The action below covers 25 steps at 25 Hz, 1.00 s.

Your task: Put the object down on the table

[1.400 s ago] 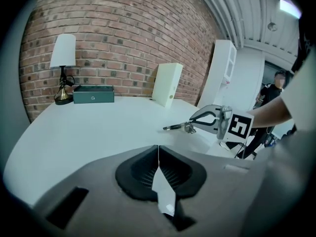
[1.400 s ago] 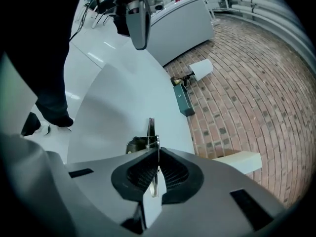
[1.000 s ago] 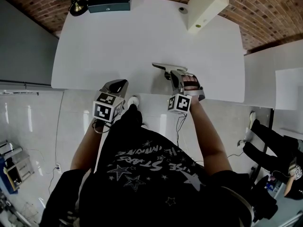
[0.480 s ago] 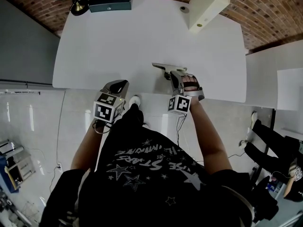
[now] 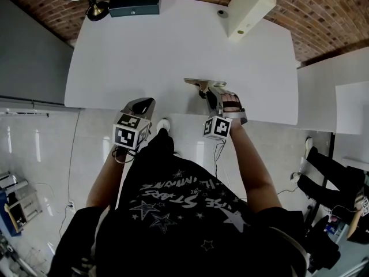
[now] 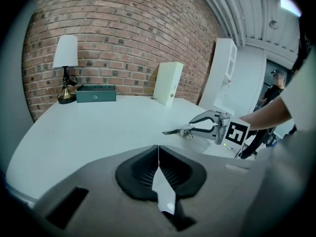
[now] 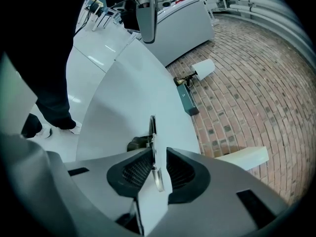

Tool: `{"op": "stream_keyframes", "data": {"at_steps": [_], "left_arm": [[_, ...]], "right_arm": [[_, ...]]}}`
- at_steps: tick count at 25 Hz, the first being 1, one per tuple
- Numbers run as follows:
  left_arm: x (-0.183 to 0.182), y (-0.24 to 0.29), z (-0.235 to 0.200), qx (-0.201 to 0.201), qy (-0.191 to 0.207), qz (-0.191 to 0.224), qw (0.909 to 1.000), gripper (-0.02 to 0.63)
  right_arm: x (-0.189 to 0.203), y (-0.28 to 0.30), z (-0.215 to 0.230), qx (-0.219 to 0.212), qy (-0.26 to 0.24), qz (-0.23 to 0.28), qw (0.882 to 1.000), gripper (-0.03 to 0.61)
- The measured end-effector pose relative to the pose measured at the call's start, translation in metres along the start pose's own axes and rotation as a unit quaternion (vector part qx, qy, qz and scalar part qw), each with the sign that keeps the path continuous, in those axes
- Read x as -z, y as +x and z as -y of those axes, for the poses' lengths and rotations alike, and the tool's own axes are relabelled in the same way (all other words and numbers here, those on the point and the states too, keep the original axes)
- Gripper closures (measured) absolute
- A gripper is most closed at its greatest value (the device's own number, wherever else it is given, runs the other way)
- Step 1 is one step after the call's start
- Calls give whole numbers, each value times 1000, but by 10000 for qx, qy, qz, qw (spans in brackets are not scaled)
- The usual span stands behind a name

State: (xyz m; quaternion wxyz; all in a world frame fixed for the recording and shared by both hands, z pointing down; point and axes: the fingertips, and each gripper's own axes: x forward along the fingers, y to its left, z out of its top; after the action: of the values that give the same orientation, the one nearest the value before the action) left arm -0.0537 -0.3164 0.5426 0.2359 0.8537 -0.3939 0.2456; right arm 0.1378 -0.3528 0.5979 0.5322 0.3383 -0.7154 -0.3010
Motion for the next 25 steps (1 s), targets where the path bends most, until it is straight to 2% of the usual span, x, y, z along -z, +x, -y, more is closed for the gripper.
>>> {"op": "stream_keyframes", "data": {"at_steps": [7,18,22,25], "left_arm": [[-3,-10,8,-32,9,147,9999,594],[-11,-43,41,-137,142,551,9983,594],[-15,-63,58,-219,164,783,9966,594],[-10,-80,73,-314,160,886,9954,594]], "right_arm": [[-1,-17,4,-45,67,-11,10000,456],[-8,-66,15,285,204,95,9993,463],[-8,-92,25,462,643,91,9968,480],[-9,-115,31,595,1076,161,9923,518]]}}
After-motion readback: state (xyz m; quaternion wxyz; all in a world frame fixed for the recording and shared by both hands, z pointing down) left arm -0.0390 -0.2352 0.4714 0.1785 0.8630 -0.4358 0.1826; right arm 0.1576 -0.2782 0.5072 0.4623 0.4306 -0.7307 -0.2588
